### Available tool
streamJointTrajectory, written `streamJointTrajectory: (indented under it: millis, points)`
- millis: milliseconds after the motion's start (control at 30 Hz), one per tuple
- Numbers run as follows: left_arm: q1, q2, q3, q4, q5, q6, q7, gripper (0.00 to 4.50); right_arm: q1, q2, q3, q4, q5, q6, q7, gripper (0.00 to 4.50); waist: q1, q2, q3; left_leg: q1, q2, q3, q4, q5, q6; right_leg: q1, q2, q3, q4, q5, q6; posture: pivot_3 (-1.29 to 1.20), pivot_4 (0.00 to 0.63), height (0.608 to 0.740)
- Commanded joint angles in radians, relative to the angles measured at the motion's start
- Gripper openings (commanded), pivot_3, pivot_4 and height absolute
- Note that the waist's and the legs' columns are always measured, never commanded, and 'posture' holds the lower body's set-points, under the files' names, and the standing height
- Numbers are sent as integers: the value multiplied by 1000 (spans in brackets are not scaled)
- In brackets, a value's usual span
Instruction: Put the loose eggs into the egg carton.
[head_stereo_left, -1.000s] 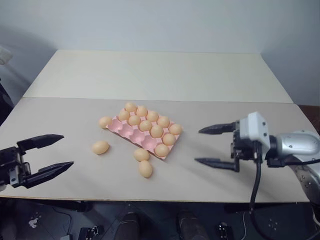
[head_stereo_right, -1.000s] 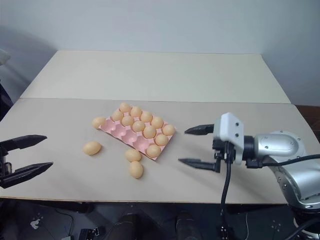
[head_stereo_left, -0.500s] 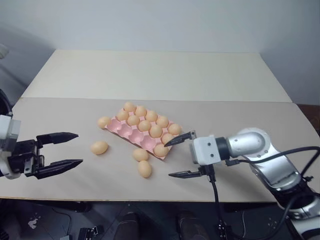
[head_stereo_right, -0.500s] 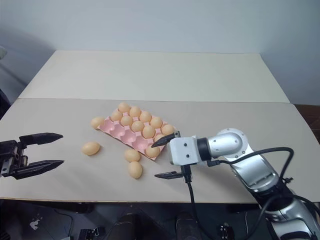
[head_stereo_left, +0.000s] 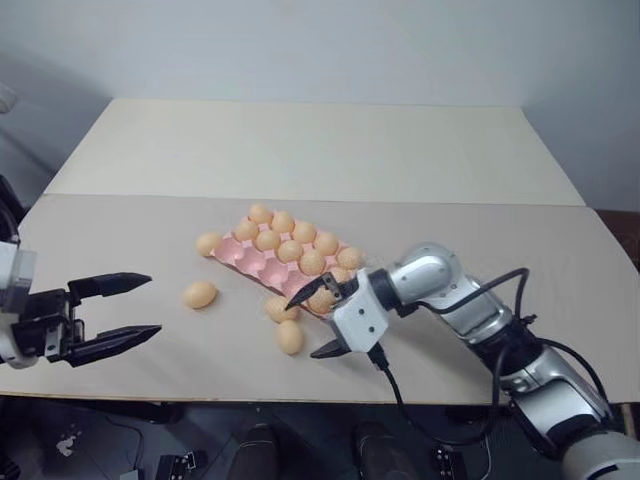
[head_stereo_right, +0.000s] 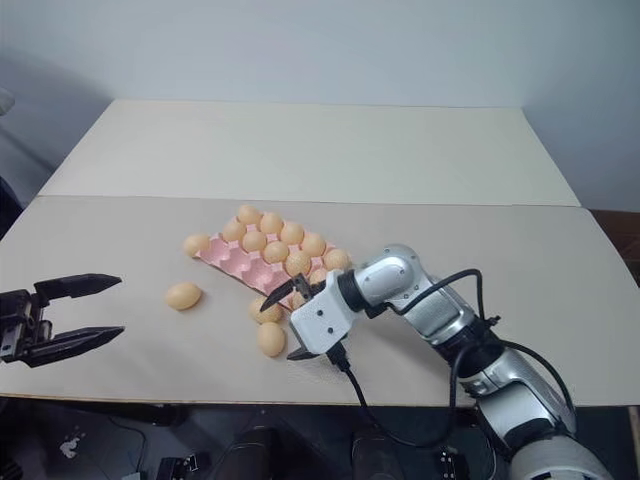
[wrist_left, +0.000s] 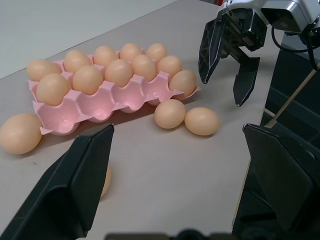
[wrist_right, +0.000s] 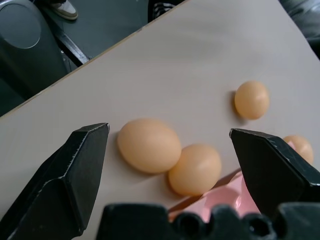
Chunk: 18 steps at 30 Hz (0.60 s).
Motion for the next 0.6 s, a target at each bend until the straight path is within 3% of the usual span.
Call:
streamJointTrajectory:
  millis: [33,467,600]
  points:
    - [12,0,51,-33,-16,-4,3,4478,-30,27,23,50,-34,-81,11,4500,0,0,0,0,0,0,0,0,0,0,0,0,1,0,0,0,150,740]
    - [60,-22,92,-75,-24,5,29,4478,-60,98,76,192,-156,-164,-9,4500,-1,0,0,0,0,0,0,0,0,-1,0,0,2,0,-1,0,150,740]
    - [85,-31,111,-90,-26,5,29,4500,-71,108,84,218,-191,-175,-16,3601,-2,0,0,0,0,0,0,0,0,-1,0,0,2,0,-1,0,150,740]
